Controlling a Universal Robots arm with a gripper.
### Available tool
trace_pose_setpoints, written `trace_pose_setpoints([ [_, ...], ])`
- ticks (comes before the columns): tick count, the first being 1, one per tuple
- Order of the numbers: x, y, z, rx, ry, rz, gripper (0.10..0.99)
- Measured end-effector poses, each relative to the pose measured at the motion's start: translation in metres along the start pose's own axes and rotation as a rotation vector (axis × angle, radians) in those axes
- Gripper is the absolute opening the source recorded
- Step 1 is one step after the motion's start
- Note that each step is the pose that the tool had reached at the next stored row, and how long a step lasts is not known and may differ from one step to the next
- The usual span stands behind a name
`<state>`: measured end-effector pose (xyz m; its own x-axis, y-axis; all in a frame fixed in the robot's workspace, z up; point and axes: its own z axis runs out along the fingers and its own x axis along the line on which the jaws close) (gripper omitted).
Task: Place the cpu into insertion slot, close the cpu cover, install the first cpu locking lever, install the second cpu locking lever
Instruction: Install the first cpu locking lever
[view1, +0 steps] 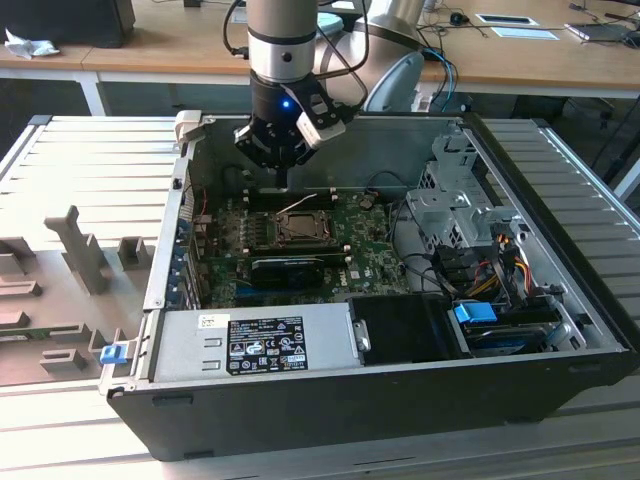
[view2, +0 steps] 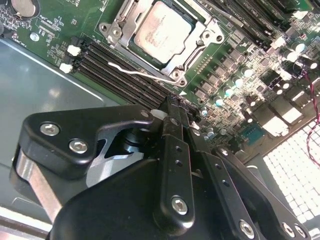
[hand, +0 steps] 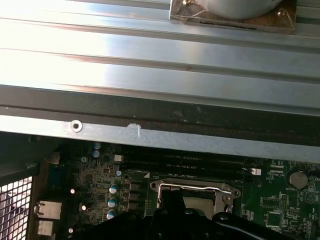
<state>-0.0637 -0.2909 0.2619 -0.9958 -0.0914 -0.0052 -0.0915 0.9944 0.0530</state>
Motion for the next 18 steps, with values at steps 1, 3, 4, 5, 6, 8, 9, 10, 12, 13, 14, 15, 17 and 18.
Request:
trace_pose_setpoints([
  [1, -0.0002, 0.0, 0.0005, 0.0, -0.0001, 0.0, 0.106],
  [3, -0.0003, -0.0001, 0.0012, 0.0, 0.0, 0.0, 0.106],
  [4, -0.0003, -0.0001, 0.0014, 0.0, 0.0001, 0.0, 0.106],
  [5, -0.0003, -0.0002, 0.0016, 0.0, 0.0001, 0.0, 0.106],
  [6, -0.0004, -0.0002, 0.0018, 0.0, 0.0, 0.0, 0.106],
  [8, -0.0004, -0.0002, 0.0024, 0.0, -0.0001, 0.0, 0.106],
  [9, -0.0004, -0.0002, 0.0027, 0.0, -0.0001, 0.0, 0.106],
  [10, -0.0004, -0.0002, 0.003, 0.0, -0.0001, 0.0, 0.106],
  [12, -0.0008, -0.0004, 0.0039, -0.004, -0.0003, 0.0, 0.106],
  [13, -0.0012, -0.0004, 0.0052, -0.009, -0.001, 0.001, 0.106],
  [14, -0.0016, -0.0005, 0.0067, -0.01, -0.0011, 0.002, 0.106],
  [15, -0.0028, -0.0008, 0.0094, -0.01, -0.0011, 0.002, 0.106],
  [17, -0.0051, -0.0012, 0.0145, -0.01, -0.0012, 0.002, 0.106],
  [18, -0.0061, -0.0014, 0.0162, -0.01, -0.0011, 0.002, 0.106],
])
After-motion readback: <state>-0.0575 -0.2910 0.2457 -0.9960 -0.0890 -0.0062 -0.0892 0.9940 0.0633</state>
